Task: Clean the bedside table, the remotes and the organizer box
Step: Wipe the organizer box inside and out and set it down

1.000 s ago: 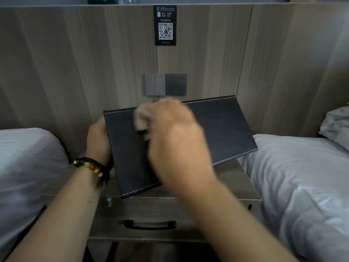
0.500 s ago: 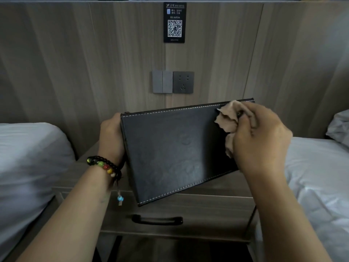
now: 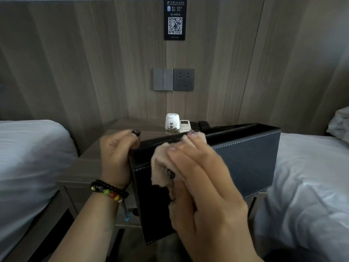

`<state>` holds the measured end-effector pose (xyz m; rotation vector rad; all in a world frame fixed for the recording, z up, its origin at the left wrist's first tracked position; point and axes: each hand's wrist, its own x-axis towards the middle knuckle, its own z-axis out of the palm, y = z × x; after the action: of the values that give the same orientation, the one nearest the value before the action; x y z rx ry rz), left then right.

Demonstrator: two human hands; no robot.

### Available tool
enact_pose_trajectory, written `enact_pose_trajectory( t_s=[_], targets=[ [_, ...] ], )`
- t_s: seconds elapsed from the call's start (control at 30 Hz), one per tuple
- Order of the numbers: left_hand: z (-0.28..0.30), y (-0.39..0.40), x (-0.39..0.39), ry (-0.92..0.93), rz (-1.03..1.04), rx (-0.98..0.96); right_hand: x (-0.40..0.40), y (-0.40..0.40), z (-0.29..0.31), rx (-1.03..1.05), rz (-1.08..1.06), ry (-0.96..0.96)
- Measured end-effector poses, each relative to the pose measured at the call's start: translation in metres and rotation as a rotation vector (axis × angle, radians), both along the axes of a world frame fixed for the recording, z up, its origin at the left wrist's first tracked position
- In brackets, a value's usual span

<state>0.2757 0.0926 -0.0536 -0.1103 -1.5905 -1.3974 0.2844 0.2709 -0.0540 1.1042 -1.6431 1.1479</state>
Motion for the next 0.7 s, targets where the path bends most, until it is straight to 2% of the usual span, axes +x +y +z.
enact_pose_trajectory(
  t_s=[0.13,0.23,0.33,0.47,0.57,0.7],
  targets=[
    [-0.009,0.004,0.009,0.021,0.003,-0.080,0.007,0.004,-0.003,0.161,0.030,0.011],
    [-0.012,0.007,0.013,0.016,0.040,-0.093,0.003,0.001,-0.003,0.352,-0.008,0.131],
    [-0.014,0.007,0.013,0.023,0.029,-0.078,-0.005,0.012,0.001,0.382,0.101,0.043],
    [-0.015,0.005,0.010,0.041,0.011,-0.048,-0.031,0.045,0.016,0.421,0.112,-0.022],
    [-0.015,0.006,0.011,0.042,-0.024,-0.040,-0.064,0.077,0.024,0.409,-0.143,0.023],
    [-0.014,0.007,0.011,0.025,-0.024,-0.052,-0.104,0.112,0.027,0.414,-0.352,-0.116]
  ],
)
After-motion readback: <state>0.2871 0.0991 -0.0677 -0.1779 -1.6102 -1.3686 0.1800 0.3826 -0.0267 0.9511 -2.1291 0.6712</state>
